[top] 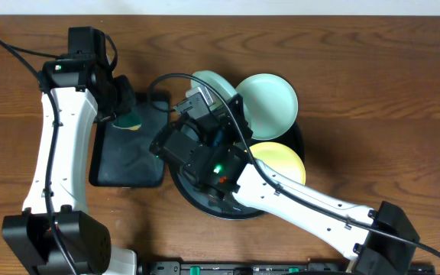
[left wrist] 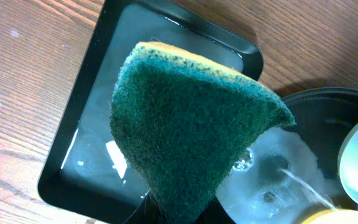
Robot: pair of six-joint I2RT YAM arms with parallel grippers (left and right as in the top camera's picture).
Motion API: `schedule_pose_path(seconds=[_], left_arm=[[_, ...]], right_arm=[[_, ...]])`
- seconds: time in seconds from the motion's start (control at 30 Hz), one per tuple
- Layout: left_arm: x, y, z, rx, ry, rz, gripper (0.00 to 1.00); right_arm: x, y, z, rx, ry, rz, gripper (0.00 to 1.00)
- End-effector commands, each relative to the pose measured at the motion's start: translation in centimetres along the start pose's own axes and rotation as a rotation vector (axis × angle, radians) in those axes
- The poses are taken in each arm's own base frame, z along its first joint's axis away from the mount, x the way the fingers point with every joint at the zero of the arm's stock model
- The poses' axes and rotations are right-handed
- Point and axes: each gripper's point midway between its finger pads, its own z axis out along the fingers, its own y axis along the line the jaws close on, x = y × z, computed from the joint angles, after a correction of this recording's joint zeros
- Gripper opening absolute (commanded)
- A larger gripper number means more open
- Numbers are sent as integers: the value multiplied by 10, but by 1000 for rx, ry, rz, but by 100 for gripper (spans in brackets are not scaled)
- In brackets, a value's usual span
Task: Clean dirty plates on tray and stack at the side
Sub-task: 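Carry the pale green plate right and set it on the table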
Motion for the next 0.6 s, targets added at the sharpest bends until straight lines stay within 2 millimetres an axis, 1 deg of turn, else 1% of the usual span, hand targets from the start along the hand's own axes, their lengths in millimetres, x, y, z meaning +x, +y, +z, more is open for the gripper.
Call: schedule_pose_path(seconds=[0.0,0.07,0.17,0.3,0.4,0.5,0.57], left_arm=[[1,3,2,-12,5,-2,8],[1,3,2,-12,5,-2,7],[1,3,2,-12,5,-2,7],[1,3,2,-12,6,-2,7],[1,3,2,-12,6,-2,8],[1,3,2,-12,6,-2,7],[1,3,2,-12,6,-2,7]], right_arm=[[-10,-30,-11,183,-43,13,1],[-10,-28,-10,172,-42,14,1],[-9,-17,-8,107,-33,13,1],[2,23,0,-145,23,7,1],[16,52,3,-335,102,65,1],[30,76,6,-524,202,130,1],[36,85,11,-626,258,162,1]])
